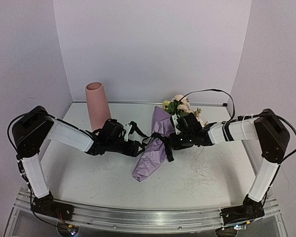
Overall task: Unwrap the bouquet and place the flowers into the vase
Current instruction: Move the fake flower to the center of the board.
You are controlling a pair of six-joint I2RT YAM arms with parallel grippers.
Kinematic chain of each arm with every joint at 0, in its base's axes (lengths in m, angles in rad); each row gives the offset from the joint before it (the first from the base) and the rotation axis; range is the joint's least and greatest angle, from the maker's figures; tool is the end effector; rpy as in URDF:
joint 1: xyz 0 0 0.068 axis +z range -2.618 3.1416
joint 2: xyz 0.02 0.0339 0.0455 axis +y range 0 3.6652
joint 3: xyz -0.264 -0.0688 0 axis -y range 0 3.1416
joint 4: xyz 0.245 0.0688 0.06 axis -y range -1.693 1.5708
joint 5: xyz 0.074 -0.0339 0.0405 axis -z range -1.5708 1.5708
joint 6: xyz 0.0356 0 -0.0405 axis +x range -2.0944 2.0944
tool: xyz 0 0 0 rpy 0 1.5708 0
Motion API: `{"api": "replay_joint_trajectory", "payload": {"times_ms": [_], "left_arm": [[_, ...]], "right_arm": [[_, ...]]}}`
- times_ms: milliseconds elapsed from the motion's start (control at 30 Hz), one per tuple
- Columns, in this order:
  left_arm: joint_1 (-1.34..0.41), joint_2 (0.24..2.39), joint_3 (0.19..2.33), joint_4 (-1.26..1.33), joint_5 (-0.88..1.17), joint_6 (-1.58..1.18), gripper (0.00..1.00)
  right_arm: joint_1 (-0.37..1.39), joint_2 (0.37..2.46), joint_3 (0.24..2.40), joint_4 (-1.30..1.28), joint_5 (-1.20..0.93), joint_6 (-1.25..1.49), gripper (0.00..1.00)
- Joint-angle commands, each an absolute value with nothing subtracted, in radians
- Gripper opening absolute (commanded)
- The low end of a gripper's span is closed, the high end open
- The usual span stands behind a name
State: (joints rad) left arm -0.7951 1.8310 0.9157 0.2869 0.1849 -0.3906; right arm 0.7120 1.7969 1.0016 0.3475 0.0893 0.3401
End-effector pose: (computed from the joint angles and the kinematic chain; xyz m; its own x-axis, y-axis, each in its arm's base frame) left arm 0.2565 -0.2709 0.1469 -0.6875 0.1664 -0.7069 0.5885 0.6980 -0.4079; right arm 0.2990 0.2538 0.1904 -0.5058 0.0024 -0.8627 -0.4468 0.8547 0.2643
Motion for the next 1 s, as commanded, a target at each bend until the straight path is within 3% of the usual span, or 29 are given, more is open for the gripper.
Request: {"api": "replay_joint_trajectory", "payload": {"times_ms": [0,67,167,767,967], "left_arm": [[-0.827,1.855,0.922,0.296,0.210,-0.390,0.72],[-0.841,1.857,0.914,0.296,0.210,-0.396,0.72],[-0.864,1.862,0.911,0.296,0.221,-0.409,0.73],[-1.017,1.892,1.000,0.298,0.271,-0.447,0.71],[-0.992,1.769,0.947,0.294,-0.012,-0.407,0.73]], "right_arm": [[0.708,1.807,1.037,0.318,0.083,0.331,0.10],[0.708,1.807,1.037,0.317,0.081,0.331,0.10],[0.708,1.805,1.035,0.316,0.077,0.333,0.00],[0.708,1.595,0.882,0.280,0.274,0.375,0.00],[0.708,1.540,0.826,0.271,0.312,0.392,0.00]]}}
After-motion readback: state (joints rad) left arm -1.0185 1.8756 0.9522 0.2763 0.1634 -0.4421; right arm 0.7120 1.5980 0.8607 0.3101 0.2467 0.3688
